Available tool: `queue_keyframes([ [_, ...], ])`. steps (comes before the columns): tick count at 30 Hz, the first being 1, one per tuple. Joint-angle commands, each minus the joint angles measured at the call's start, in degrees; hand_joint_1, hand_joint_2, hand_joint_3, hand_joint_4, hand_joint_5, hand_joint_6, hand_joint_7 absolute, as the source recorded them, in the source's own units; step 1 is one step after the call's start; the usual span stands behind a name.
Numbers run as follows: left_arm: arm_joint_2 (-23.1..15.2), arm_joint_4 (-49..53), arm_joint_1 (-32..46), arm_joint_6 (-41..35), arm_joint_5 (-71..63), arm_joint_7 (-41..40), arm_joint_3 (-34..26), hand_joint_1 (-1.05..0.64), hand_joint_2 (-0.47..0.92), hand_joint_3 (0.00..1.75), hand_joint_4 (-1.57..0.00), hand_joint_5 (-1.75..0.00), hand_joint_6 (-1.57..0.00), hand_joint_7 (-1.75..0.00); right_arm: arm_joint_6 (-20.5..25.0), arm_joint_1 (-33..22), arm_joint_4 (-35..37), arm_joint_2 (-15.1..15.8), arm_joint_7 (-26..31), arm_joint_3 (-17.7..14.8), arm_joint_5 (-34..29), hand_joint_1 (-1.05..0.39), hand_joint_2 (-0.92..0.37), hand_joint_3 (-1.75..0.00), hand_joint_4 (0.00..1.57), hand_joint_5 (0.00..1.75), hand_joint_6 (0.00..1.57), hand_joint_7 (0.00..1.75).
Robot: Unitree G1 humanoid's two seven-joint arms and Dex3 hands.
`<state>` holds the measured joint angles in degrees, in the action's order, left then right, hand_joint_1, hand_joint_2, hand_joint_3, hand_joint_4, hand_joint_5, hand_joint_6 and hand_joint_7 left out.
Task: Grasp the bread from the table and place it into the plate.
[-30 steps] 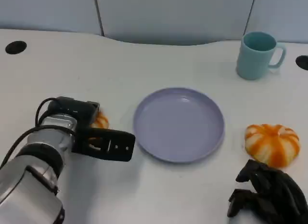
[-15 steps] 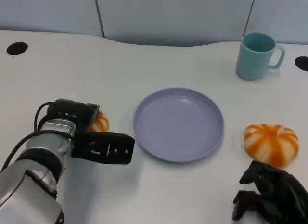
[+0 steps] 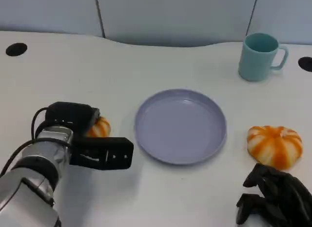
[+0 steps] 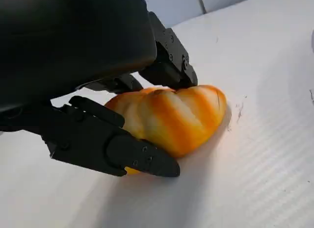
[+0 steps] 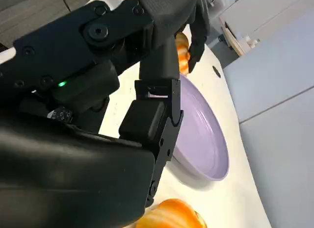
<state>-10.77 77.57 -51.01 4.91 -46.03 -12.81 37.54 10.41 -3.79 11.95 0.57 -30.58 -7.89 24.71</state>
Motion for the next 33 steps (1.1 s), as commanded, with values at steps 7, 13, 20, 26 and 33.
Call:
queue_keyframes([
  [7,-0.98,1.05,4.06,2.59,-0.12,-4.43,0.33,-0.35,0.92,0.33,-0.66,-1.74,-0.77,-0.97,-0.29,-0.39,-0.52,0.36,0.28,-0.44,0.55,-0.90,-0.76,0.00,1.39,0.95,1.19,0.94],
  [13,-1.55,0.49,4.00,4.43,2.32,-7.44,-2.67,-0.31,0.92,0.30,-0.63,-1.75,-0.61,-1.32,-0.23,-0.01,-0.37,0.20,0.38,-0.35,0.58,-0.89,-0.76,0.00,1.40,0.94,1.21,0.90],
  [20,-2.57,-0.30,3.31,8.40,6.61,-9.15,-7.66,-0.19,0.92,0.28,-0.74,-1.75,-0.54,-1.72,0.74,0.79,-0.06,0.36,0.96,-0.12,0.35,-0.88,-0.76,0.00,1.38,0.93,1.21,0.88],
  [26,-4.09,-1.26,1.64,11.14,7.60,-10.58,-9.38,-0.16,0.92,0.34,-0.78,-1.75,-0.59,-1.75,-0.02,1.66,1.18,0.41,0.01,-0.05,0.42,-0.86,-0.77,-0.01,1.38,0.92,1.20,0.88],
  [33,-5.57,-2.42,0.54,15.61,7.12,-13.92,-9.77,-0.17,0.88,0.39,-0.83,-1.75,-0.62,-1.75,-0.32,2.23,2.11,0.10,0.36,-0.31,0.28,-0.88,-0.77,0.00,1.40,0.88,1.21,0.88],
])
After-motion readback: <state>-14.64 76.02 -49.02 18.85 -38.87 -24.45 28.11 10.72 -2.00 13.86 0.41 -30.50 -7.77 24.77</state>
